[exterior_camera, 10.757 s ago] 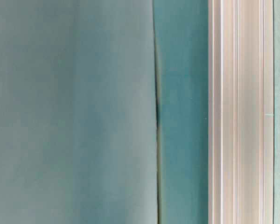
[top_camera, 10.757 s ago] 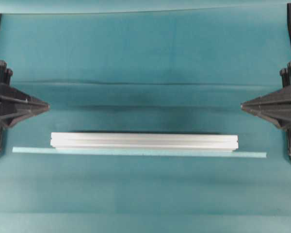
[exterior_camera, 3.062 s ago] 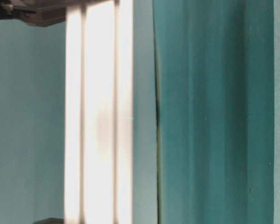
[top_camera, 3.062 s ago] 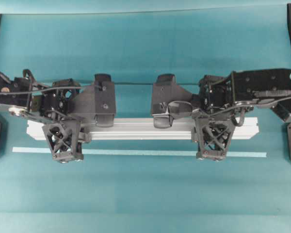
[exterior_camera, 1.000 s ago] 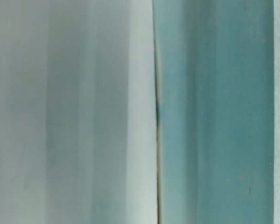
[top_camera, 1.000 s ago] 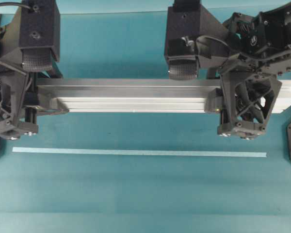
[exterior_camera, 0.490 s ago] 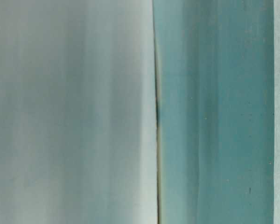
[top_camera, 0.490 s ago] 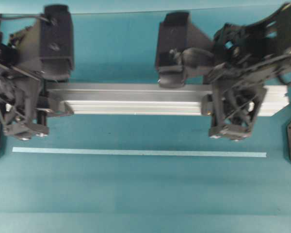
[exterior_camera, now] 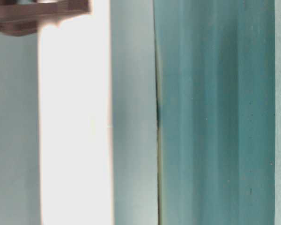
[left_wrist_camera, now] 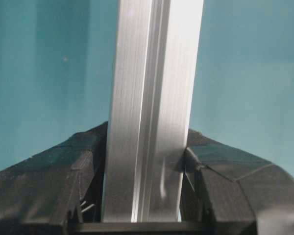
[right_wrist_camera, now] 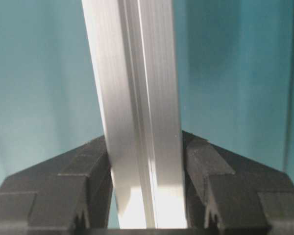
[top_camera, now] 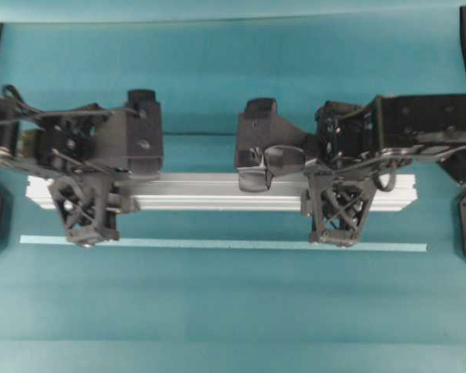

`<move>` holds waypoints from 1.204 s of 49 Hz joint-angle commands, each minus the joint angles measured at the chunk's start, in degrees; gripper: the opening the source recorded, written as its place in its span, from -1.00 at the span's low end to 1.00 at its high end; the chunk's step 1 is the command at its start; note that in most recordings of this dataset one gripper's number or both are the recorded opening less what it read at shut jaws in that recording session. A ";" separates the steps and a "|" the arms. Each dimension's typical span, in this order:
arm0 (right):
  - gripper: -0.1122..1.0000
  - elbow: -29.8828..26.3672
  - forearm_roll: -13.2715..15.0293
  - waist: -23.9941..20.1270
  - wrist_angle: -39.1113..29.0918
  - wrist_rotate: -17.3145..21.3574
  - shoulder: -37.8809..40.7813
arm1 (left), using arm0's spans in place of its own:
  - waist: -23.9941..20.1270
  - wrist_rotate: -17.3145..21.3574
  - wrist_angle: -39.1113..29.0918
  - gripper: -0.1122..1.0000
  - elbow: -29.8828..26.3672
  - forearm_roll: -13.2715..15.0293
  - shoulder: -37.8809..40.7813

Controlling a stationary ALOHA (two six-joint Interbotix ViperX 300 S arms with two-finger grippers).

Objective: Lift the metal rail with both hands.
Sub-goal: 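Lower the held rail back down toward the table with both grippers, then set the rail on the table and hold it with both grippers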

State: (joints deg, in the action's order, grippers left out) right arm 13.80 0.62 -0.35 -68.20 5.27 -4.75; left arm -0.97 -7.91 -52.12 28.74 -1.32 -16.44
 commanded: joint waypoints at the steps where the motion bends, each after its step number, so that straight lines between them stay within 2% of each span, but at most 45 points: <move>1: -0.10 2.37 -0.18 -0.53 3.78 -0.09 0.09 | -1.05 -1.41 3.25 -0.15 1.67 -0.26 0.53; 9: -0.10 7.47 -0.44 -0.62 9.49 0.26 1.76 | -1.67 -1.23 8.09 -0.15 5.19 -0.26 2.46; 24: -0.10 11.51 -0.88 -0.79 16.52 0.00 4.22 | -1.23 -1.58 17.58 -0.15 9.32 -0.18 7.38; 46: -0.10 16.00 -1.32 -1.85 24.35 0.44 7.73 | -0.88 -1.76 23.47 -0.15 10.72 -0.26 15.47; 59: -0.10 17.49 -1.32 -2.20 27.86 0.62 9.14 | -0.79 -4.04 26.10 -0.15 12.57 -0.18 16.35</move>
State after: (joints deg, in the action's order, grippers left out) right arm 31.46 -0.18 -1.32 -41.66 5.36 4.31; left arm -1.05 -8.61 -26.54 41.13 -1.76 0.18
